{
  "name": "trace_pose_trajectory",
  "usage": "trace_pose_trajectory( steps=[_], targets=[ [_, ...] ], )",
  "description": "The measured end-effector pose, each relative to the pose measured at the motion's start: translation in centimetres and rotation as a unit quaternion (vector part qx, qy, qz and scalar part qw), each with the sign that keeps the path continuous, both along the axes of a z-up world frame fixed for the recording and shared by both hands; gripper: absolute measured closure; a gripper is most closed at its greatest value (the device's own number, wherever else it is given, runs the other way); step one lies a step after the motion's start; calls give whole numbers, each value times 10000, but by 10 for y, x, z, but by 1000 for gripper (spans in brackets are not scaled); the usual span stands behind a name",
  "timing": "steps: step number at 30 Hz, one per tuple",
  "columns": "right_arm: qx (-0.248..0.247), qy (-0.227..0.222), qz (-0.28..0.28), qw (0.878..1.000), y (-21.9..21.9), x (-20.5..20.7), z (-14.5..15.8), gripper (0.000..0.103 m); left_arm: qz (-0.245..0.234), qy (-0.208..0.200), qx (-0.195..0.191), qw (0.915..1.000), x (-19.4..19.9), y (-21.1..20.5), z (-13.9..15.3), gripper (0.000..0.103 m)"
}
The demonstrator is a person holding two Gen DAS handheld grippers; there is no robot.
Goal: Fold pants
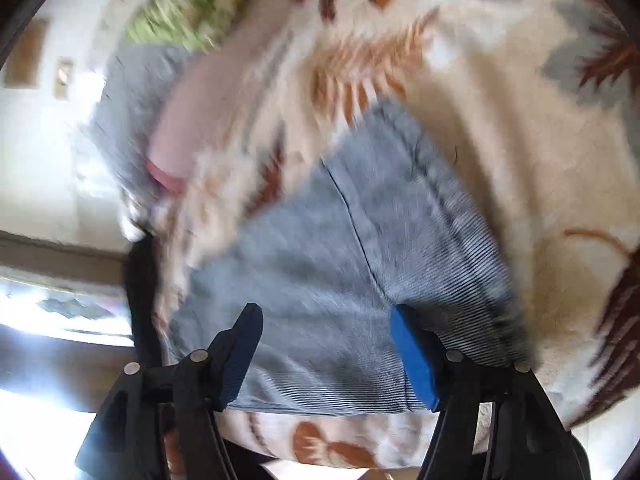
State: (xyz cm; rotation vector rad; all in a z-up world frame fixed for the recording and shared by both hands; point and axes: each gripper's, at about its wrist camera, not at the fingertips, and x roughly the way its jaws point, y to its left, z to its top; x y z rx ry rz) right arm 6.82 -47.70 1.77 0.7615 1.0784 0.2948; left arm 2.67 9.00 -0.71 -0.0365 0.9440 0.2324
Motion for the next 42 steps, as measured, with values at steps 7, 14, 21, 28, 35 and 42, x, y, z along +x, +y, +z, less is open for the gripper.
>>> trace_pose_trajectory(
  steps=[7, 14, 21, 28, 35, 42],
  targets=[
    [-359, 367, 92, 9986, 9, 5, -21, 23, -305, -79, -144, 9994, -8, -20, 11, 16],
    [-229, -89, 252, 9994, 37, 15, 22, 26, -473, -118, 117, 9987, -21, -30, 13, 16],
    [-117, 588, 71, 9982, 53, 56, -45, 24, -830, -376, -465, 9948, -20, -57, 36, 16],
    [260, -202, -498, 9982, 16, -25, 24, 24, -1428, -449, -682, 9864, -4, -108, 37, 16],
    [766, 554, -1187, 9884, -17, -72, -42, 24, -1784, -418, -976, 9782, 3, -154, 36, 16],
    [924, 442, -1578, 9821, -37, -62, -56, 24, -1540, -268, -1111, 9814, 11, -175, 32, 16]
  ],
)
